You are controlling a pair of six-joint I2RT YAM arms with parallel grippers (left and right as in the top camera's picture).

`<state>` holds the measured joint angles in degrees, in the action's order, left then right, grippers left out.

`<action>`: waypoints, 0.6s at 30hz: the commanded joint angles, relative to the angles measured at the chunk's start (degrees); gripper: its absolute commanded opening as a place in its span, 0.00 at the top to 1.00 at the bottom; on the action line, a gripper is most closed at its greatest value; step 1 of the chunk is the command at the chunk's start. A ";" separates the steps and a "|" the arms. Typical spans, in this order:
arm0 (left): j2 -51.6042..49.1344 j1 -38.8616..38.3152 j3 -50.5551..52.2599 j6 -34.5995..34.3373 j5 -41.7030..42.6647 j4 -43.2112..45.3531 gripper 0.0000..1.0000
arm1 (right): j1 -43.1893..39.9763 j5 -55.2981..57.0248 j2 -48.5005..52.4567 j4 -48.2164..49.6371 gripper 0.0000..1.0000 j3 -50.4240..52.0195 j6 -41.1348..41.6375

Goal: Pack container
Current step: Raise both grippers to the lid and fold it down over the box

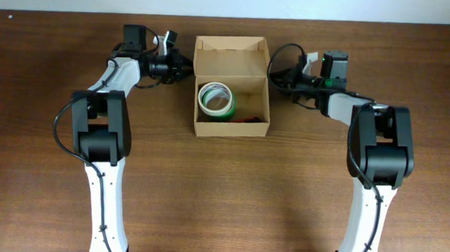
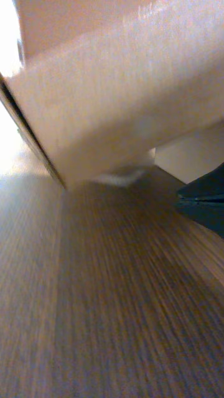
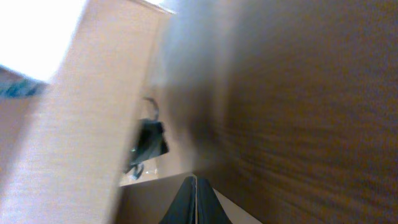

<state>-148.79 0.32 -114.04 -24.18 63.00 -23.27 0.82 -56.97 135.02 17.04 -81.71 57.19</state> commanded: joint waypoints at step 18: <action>-0.33 -0.24 -13.05 -2.21 11.82 6.29 0.98 | 1.09 -14.64 0.37 17.51 0.96 -11.69 9.35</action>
<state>-148.79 0.32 -122.28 -24.84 71.83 -16.91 1.61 -67.70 135.20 33.98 -89.52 66.13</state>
